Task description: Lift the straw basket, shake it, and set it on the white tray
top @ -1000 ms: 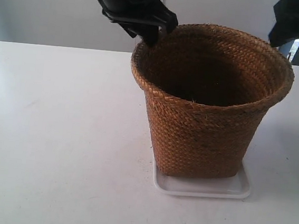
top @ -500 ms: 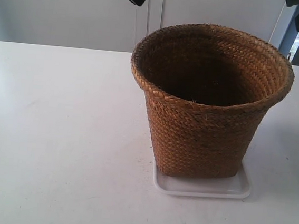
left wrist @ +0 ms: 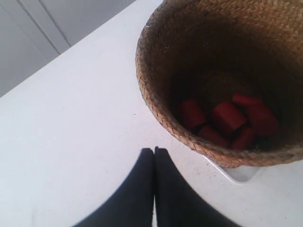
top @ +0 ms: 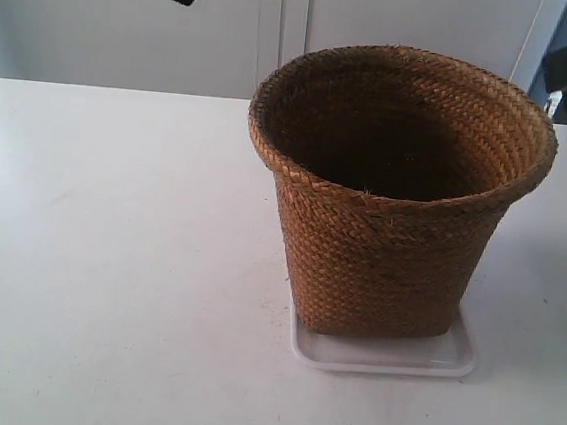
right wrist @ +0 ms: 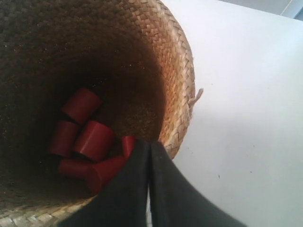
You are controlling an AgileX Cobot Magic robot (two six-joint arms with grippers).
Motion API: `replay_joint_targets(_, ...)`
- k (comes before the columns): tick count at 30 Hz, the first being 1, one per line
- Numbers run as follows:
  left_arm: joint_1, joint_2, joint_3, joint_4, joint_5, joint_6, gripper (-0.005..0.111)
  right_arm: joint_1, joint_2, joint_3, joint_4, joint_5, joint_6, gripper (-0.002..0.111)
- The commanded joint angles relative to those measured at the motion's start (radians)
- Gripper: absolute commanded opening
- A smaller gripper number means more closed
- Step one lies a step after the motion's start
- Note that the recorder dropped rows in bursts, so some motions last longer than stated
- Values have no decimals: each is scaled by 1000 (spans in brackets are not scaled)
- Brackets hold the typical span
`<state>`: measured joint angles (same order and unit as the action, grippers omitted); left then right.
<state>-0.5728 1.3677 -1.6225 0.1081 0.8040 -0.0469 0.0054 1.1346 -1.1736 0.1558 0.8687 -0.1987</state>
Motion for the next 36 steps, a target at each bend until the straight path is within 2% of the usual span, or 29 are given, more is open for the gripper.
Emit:
replay_joint_targets(1, 2, -140, 189, 5, -124, -22, 0, -5, -76, 85, 9, -86, -11, 0)
replay_joint_targets(5, 2, -253, 352, 5, -222, -49, 0, -5, -140, 150, 12, -113, -8, 0)
replay_joint_targets(9, 2, -369, 489, 5, -302, -62, 0, -5, -171, 167, 12, -54, 85, 0)
replay_joint_targets(15, 2, -518, 608, 5, -338, -66, 0, -5, -179, 167, 12, -40, 158, 0)
replay_joint_targets(21, 2, -601, 624, 5, -285, -64, 0, -5, -179, 167, 12, -41, 158, 0)
replay_joint_targets(36, 2, -610, 624, 5, -281, -52, 0, -5, -179, 167, 12, -41, 158, 0)
